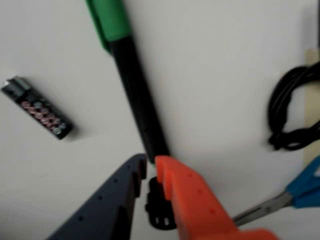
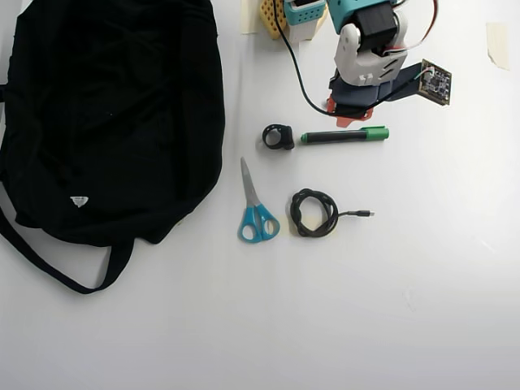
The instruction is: Put the green marker into the black bag
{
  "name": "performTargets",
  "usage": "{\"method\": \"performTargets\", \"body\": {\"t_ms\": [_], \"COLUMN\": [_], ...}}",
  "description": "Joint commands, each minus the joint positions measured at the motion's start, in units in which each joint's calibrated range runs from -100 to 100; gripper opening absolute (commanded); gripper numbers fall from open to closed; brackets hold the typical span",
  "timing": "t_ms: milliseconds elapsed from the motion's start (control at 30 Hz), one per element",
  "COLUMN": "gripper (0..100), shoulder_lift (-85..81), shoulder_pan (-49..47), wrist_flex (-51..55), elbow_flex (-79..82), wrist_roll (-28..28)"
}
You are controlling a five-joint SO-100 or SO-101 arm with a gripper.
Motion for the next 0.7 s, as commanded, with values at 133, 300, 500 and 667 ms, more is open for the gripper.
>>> {"method": "performTargets", "body": {"t_ms": [133,300,500,667], "gripper": [6,18,23,24], "shoulder_lift": [-0.37,-0.37,0.21,4.11], "shoulder_pan": [-0.05,0.1,0.1,-0.13], "wrist_flex": [-1.53,-1.62,-1.62,-1.45], "elbow_flex": [-0.26,2.35,2.71,2.98], "wrist_roll": [0.77,0.77,0.77,1.4]}}
